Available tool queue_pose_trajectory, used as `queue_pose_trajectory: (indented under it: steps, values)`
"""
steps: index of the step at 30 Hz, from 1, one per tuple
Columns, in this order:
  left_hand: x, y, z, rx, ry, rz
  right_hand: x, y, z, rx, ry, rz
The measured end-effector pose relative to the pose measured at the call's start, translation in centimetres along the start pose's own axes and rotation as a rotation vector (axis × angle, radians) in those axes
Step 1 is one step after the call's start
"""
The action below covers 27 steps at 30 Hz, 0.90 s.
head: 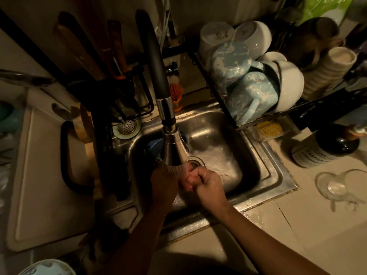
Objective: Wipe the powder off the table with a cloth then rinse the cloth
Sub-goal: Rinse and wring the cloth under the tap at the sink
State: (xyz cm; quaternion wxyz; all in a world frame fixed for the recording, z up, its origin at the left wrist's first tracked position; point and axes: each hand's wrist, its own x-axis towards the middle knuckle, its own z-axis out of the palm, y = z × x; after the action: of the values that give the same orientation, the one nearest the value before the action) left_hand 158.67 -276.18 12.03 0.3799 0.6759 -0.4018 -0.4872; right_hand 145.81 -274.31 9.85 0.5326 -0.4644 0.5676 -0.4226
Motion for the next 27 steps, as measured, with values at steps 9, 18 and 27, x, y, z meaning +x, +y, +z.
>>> queue_pose_trajectory:
  steps: [9,18,27]
  values:
    - [-1.1,0.3,-0.1,-0.114,-0.185,0.013,1.7,1.0,-1.6,-0.023,-0.038,0.065]
    - [-1.0,-0.5,-0.4,-0.134,-0.144,-0.067,1.5,-1.3,-2.8,0.297,-0.189,0.475]
    - [-1.1,-1.7,0.3,-0.157,0.005,-0.274,-0.1,-1.5,-2.9,-0.341,-0.322,0.024]
